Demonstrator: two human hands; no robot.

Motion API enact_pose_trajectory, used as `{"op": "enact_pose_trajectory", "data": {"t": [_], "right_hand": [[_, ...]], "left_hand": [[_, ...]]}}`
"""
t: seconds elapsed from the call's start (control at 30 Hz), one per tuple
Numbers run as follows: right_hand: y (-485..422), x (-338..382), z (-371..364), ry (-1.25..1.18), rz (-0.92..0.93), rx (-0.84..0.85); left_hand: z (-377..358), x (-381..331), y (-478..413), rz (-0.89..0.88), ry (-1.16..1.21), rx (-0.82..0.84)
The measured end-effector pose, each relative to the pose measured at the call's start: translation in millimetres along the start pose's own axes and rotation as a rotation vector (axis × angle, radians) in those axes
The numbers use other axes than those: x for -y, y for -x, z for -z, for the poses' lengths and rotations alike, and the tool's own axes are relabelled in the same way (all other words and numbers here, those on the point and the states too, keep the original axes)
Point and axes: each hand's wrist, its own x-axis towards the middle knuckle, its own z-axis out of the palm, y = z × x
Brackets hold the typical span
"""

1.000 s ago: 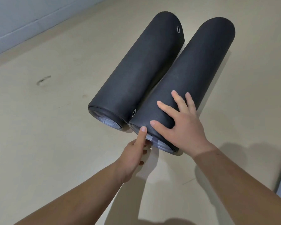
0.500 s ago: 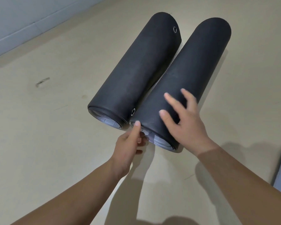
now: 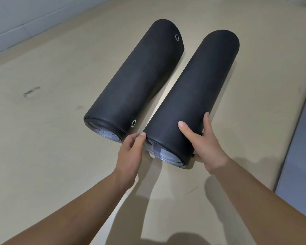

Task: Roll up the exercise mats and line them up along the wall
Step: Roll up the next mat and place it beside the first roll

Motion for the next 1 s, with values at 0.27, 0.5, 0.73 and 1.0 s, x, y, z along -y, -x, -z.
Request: {"op": "enact_pose_trajectory", "data": {"t": [0.27, 0.5, 0.73, 1.0], "right_hand": [[-2.8, 14.8, -16.1, 0.188, 0.124, -0.056], [6.5, 38.2, -37.3, 0.879, 0.503, -0.085], [0.7, 14.1, -27.1, 0.864, 0.556, -0.018], [1.8, 15.0, -20.3, 0.82, 0.596, -0.03]], "left_hand": [[-3.1, -2.2, 6.3, 0.021, 0.02, 0.204], [0.7, 8.8, -4.9, 0.398, 0.244, 0.158], [9.1, 9.3, -7.1, 0.301, 0.166, 0.056], [9.2, 25.4, -1.2, 0.312, 0.028, -0.043]]}}
